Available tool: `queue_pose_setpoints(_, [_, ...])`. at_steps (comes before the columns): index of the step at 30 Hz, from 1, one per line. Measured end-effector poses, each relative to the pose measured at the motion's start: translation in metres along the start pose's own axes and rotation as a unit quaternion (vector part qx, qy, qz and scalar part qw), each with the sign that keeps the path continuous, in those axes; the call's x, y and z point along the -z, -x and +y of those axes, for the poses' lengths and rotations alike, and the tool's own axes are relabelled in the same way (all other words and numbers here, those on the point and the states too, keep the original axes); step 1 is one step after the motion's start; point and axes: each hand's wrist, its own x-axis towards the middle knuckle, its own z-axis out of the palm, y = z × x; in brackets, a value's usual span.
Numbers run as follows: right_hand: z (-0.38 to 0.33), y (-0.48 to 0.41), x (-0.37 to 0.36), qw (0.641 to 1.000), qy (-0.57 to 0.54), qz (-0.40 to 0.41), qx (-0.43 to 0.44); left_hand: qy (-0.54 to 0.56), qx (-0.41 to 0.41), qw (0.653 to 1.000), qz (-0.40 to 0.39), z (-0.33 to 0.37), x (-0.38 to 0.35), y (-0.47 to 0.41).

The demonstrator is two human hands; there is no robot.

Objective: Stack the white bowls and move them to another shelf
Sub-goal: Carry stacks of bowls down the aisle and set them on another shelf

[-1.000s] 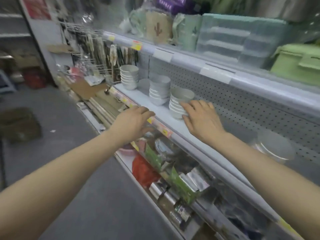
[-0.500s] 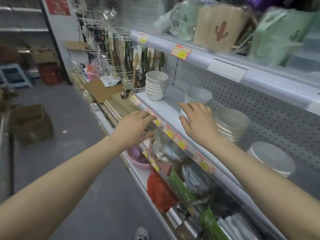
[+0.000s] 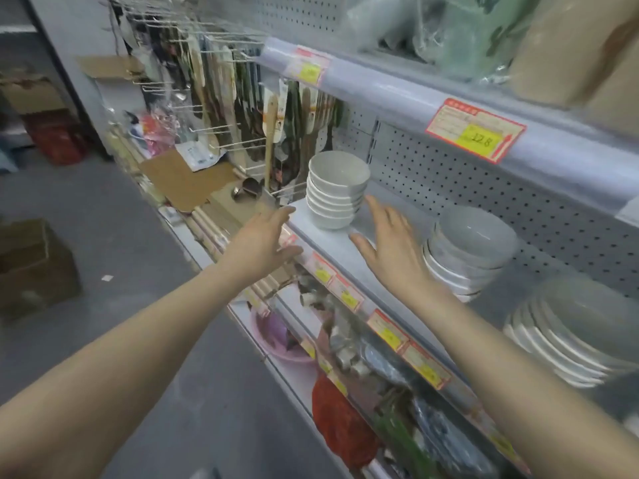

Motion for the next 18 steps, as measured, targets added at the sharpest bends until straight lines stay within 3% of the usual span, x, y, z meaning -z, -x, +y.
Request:
queue_pose_setpoints(6, [0.002, -0.057, -0.034, 0.976, -0.139, 0.032, -0.162, 0.145, 0.008, 0.986, -0.082, -0.058, -0.023, -0.069])
queue_pose_setpoints(10, [-0.004, -0.083, -0.053, 0.947, -0.189, 0.050, -0.255, 0.162, -0.018, 0.975, -0.153, -0.090, -0.039, -0.122])
queue_pose_setpoints(18, [-0.011, -0.112, -0.080, 0.896, -0.272, 0.087, -0.339, 0.315, -0.075, 0.903, -0.281, -0.100, -0.075, -0.182])
